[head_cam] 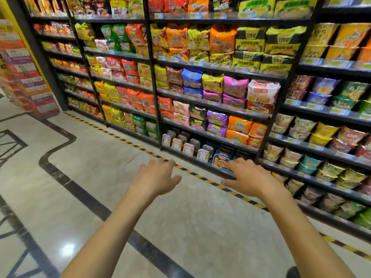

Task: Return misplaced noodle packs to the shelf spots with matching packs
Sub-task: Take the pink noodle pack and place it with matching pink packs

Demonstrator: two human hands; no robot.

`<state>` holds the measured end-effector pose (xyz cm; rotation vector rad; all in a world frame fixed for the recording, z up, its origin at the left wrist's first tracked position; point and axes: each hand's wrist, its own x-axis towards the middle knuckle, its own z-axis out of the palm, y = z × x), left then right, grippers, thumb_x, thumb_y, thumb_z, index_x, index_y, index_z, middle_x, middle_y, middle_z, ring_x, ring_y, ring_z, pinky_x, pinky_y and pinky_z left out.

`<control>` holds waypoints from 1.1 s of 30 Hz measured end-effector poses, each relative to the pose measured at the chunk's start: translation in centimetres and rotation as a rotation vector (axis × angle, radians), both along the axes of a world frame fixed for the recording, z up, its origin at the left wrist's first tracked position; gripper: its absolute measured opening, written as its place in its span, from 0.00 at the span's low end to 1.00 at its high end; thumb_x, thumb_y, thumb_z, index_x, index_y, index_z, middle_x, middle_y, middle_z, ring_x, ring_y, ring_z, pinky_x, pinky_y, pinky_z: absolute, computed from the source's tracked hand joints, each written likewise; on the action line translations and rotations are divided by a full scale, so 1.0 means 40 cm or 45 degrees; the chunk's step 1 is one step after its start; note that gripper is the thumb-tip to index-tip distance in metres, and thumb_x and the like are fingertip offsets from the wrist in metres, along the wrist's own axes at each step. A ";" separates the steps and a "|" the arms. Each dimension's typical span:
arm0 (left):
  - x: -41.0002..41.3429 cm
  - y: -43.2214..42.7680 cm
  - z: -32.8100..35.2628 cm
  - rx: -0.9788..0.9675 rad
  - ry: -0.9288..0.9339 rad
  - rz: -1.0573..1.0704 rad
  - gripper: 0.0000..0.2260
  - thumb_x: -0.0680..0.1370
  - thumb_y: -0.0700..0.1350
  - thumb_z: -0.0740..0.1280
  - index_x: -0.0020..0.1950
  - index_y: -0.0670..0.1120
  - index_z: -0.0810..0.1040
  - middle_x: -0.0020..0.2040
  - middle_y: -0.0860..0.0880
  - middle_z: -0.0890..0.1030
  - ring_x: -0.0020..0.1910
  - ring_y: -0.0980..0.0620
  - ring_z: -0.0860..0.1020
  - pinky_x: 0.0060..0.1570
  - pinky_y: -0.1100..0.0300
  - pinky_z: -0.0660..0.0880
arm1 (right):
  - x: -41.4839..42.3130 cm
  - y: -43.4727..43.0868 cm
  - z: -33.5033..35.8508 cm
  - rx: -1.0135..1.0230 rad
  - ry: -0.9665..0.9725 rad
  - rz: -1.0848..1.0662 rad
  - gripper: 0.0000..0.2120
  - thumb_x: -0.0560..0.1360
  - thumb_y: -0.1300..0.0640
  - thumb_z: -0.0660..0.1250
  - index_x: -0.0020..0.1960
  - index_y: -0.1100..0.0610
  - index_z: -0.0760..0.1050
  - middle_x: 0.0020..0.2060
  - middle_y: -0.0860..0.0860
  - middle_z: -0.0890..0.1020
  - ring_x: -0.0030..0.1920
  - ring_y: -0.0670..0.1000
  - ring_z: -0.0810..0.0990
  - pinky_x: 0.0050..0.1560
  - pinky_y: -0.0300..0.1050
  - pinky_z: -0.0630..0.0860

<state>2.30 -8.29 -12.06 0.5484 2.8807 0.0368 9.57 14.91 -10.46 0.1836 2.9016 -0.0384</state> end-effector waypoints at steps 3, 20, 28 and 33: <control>-0.020 -0.003 -0.020 0.007 -0.007 -0.010 0.25 0.82 0.61 0.58 0.77 0.53 0.65 0.74 0.46 0.72 0.73 0.42 0.69 0.68 0.43 0.69 | -0.009 0.003 -0.026 -0.032 -0.009 -0.008 0.31 0.80 0.38 0.61 0.79 0.48 0.60 0.74 0.52 0.66 0.71 0.57 0.67 0.65 0.54 0.69; -0.347 0.317 -0.078 0.047 0.031 -0.078 0.23 0.83 0.60 0.58 0.76 0.52 0.67 0.71 0.46 0.75 0.70 0.43 0.72 0.64 0.45 0.72 | -0.301 0.330 -0.131 -0.136 -0.043 -0.137 0.27 0.78 0.38 0.63 0.74 0.47 0.65 0.70 0.51 0.70 0.68 0.55 0.69 0.62 0.53 0.73; -0.514 0.574 -0.090 0.082 0.078 -0.180 0.23 0.83 0.59 0.59 0.75 0.50 0.68 0.68 0.46 0.77 0.67 0.43 0.73 0.57 0.47 0.75 | -0.436 0.544 -0.148 -0.153 -0.017 -0.188 0.29 0.79 0.40 0.63 0.76 0.49 0.63 0.72 0.53 0.69 0.71 0.56 0.67 0.65 0.55 0.71; -0.615 0.706 -0.104 0.142 0.098 -0.245 0.23 0.83 0.58 0.60 0.76 0.50 0.68 0.68 0.46 0.77 0.66 0.44 0.75 0.57 0.47 0.77 | -0.504 0.660 -0.175 -0.141 -0.015 -0.259 0.29 0.79 0.40 0.62 0.76 0.51 0.64 0.71 0.53 0.70 0.69 0.56 0.70 0.62 0.54 0.74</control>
